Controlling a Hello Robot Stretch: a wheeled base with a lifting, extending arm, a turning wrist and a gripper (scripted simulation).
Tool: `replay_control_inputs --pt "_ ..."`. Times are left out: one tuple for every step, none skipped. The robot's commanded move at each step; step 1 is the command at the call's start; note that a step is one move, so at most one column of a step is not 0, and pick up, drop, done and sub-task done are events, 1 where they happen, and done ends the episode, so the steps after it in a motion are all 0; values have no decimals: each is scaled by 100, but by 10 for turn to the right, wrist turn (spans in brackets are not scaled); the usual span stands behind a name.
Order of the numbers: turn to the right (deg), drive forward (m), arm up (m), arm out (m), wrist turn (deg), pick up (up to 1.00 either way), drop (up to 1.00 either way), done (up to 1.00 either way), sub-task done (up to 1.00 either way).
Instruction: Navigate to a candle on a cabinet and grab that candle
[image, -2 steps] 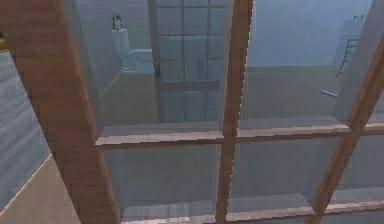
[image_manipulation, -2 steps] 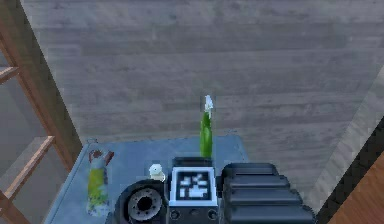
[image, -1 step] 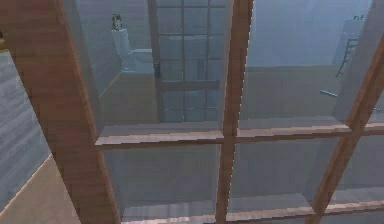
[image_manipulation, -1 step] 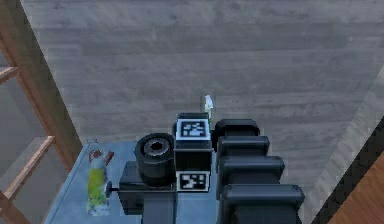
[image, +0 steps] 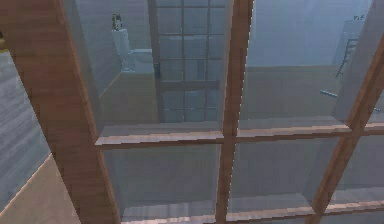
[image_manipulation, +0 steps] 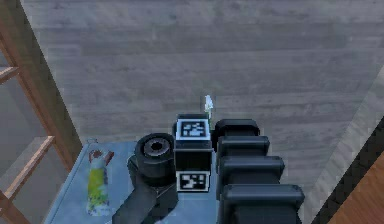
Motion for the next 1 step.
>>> replay_control_inputs --pt "0 0 0 0 450 0 0 0 0"
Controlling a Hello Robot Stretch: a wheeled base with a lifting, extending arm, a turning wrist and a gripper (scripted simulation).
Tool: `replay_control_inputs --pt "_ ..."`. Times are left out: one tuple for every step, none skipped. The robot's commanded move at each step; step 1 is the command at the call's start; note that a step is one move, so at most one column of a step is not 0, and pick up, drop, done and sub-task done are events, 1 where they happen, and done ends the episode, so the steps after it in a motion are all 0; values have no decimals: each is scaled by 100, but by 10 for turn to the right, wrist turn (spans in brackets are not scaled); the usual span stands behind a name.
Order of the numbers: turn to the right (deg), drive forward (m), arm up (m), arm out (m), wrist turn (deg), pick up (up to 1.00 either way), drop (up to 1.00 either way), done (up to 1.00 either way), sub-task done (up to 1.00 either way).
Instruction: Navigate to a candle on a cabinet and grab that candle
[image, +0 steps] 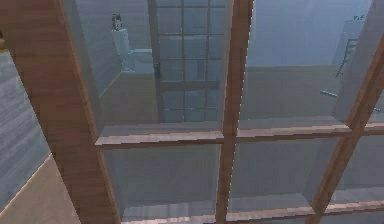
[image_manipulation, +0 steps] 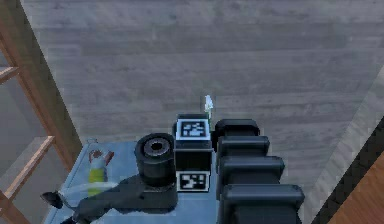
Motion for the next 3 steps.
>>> replay_control_inputs --pt "0 0 0 0 450 0 0 0 0" --pt "0 0 0 0 270 0 0 0 0" --pt "0 0 -14 0 0 0 0 0 0"
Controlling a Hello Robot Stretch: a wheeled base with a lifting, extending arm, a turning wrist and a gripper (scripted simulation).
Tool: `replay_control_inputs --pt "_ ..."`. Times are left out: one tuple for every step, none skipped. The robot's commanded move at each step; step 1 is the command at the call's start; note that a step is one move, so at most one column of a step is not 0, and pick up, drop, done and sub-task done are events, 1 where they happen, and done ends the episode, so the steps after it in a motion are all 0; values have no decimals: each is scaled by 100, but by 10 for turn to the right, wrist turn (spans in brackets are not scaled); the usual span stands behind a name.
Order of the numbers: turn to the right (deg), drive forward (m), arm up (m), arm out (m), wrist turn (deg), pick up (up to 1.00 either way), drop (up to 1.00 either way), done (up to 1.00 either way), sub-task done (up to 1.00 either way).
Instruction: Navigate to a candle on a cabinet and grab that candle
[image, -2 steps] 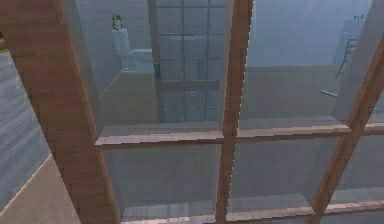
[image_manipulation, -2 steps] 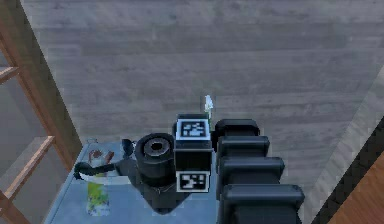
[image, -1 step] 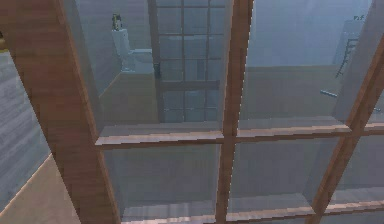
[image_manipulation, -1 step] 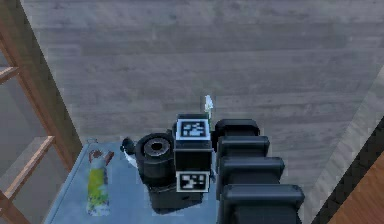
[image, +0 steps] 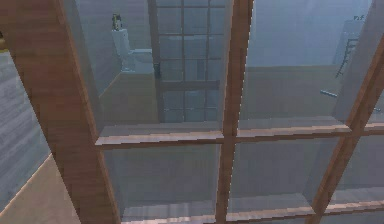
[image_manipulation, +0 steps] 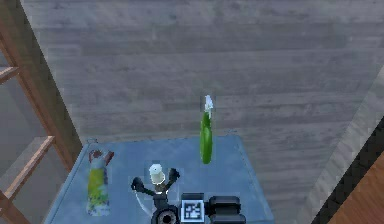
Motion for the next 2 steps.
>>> replay_control_inputs --pt "0 0 0 0 0 100 0 0 0" --pt "0 0 10 0 0 0 0 0 0"
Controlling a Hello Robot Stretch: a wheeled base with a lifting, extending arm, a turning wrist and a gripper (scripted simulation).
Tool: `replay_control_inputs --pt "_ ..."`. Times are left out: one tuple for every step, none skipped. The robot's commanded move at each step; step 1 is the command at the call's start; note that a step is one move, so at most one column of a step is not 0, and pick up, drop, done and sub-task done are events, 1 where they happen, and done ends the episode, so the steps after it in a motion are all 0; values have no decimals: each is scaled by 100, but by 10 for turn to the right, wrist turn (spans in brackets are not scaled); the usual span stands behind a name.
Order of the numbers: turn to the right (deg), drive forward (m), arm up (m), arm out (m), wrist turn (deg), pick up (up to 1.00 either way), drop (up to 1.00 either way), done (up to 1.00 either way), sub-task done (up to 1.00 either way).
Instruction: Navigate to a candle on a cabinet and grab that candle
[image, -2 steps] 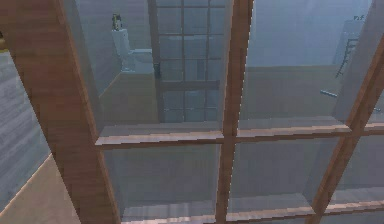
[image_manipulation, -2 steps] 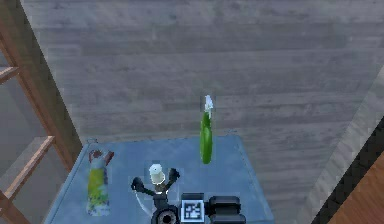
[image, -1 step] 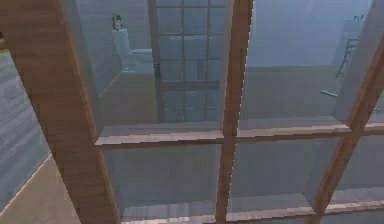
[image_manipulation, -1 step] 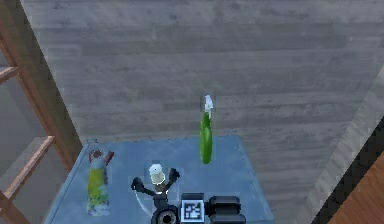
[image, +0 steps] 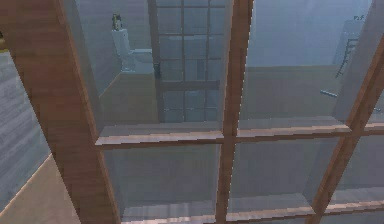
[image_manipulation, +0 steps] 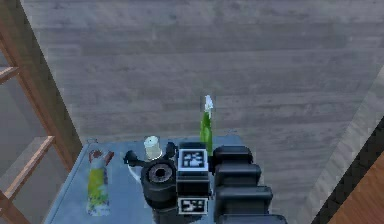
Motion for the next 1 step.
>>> replay_control_inputs --pt "0 0 0 0 0 0 0 100 0"
